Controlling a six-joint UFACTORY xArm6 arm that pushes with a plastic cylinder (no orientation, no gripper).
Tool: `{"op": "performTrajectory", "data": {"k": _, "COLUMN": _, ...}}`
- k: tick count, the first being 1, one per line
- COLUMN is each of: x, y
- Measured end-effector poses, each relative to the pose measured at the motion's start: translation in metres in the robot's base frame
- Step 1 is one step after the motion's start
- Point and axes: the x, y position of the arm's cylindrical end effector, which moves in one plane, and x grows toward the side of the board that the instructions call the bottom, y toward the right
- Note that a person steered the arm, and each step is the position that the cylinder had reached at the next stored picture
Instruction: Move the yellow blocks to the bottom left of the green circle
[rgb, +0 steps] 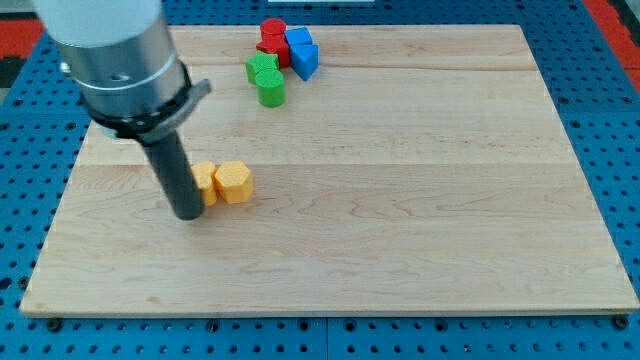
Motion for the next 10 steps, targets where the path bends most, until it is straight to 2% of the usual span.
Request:
{"op": "performTrajectory", "data": {"k": 1, "x": -0.02, "y": 0.053}}
{"op": "performTrajectory", "data": {"k": 2, "x": -0.068, "y": 0.093}}
{"op": "performTrajectory", "data": {"k": 3, "x": -0.097, "y": 0.095}}
{"op": "performTrajectory", "data": {"k": 4, "x": -0.021, "y": 0.134}}
{"op": "performTrajectory", "data": {"k": 5, "x": -0.019, "y": 0.067}}
{"op": "performTrajectory", "data": {"k": 6, "x": -0.048, "y": 0.027}}
{"op": "performTrajectory", "data": {"k": 7, "x": -0.077, "y": 0.003}}
{"op": "performTrajectory", "data": {"k": 8, "x": -0.131, "y": 0.017}}
{"op": "performTrajectory", "data": {"k": 9, "x": -0.105, "y": 0.023}}
{"op": "performTrajectory", "data": {"k": 10, "x": -0.105, "y": -0.016}}
